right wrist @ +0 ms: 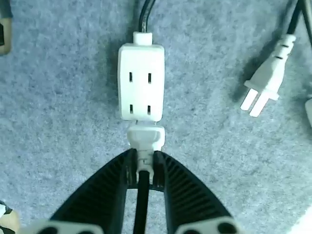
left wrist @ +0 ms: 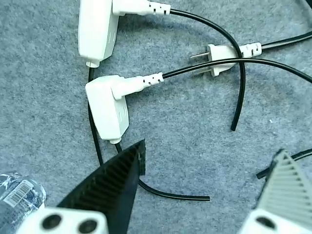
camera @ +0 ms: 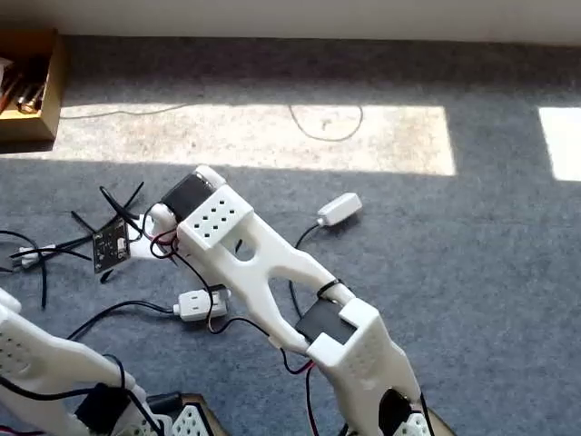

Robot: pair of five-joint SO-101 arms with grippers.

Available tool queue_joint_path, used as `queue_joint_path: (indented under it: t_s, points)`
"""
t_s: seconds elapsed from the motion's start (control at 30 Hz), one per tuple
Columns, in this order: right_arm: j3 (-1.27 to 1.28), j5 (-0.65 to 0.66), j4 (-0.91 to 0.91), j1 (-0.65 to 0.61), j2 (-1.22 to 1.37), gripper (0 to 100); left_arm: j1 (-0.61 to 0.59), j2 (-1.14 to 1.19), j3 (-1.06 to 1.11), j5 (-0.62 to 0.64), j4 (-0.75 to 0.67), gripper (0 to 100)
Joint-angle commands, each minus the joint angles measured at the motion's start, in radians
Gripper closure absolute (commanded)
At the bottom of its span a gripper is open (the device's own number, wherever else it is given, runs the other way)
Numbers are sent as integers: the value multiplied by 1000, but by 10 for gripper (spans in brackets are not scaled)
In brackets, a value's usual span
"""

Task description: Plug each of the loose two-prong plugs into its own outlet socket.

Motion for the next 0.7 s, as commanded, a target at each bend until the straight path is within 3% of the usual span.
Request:
queue_joint_path:
  t_s: [0.0, 0.67]
  points:
    - [-97, -21, 38, 10, -19, 992, -10, -8, -36, -5, 11, 614]
    - [-45, -78, 42, -65, -19, 992, -12, -8, -35, -5, 11, 614]
